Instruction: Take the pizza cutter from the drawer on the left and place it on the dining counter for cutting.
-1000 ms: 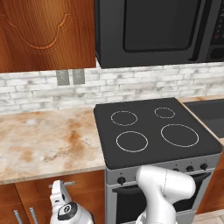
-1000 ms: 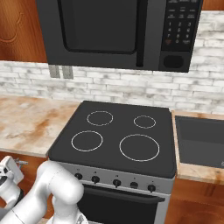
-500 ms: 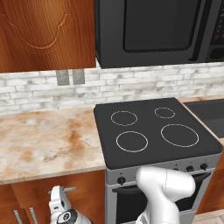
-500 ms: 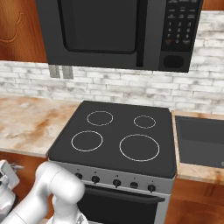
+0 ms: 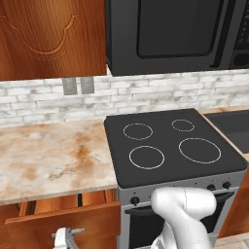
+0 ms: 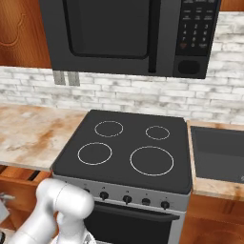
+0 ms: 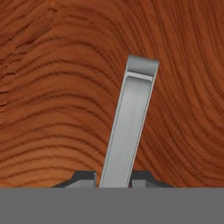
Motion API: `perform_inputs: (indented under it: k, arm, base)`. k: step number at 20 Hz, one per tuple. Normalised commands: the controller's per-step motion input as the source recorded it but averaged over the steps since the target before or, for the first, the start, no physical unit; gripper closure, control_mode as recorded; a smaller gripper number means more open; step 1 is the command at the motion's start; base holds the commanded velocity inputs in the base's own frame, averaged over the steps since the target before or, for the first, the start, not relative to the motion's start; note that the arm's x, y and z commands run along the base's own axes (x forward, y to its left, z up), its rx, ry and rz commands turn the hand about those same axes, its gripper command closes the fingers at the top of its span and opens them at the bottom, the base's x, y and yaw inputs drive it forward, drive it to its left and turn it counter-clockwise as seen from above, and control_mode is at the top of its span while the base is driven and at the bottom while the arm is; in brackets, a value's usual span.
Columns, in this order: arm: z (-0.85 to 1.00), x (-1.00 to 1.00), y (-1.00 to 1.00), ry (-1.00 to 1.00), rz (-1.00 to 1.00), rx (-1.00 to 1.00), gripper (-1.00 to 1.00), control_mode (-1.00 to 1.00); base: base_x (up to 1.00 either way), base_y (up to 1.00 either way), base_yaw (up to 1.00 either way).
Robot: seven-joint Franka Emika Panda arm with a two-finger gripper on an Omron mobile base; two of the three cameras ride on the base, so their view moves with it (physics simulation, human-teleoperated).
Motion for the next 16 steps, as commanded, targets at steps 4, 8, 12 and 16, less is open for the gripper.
perform_inputs:
  k: [4,8,12,16]
  arm:
    - [-0.14,-0.93,0.06,0.03,-0.02,0.02,1.0,-1.0]
    - [-0.19,-0.99,0.04,0.0,-0.02,0.03,1.0,-1.0]
    - [-0.19,-0.99,0.04,0.0,-0.02,0.02,1.0,-1.0]
    - [-0.19,-0.97,0.05,0.0,-0.01,0.02,1.0,-1.0]
  base:
    - [0.0,0.0,0.0]
    - [0.0,0.0,0.0]
    - [0.0,0.0,0.0]
    - [0.0,0.0,0.0]
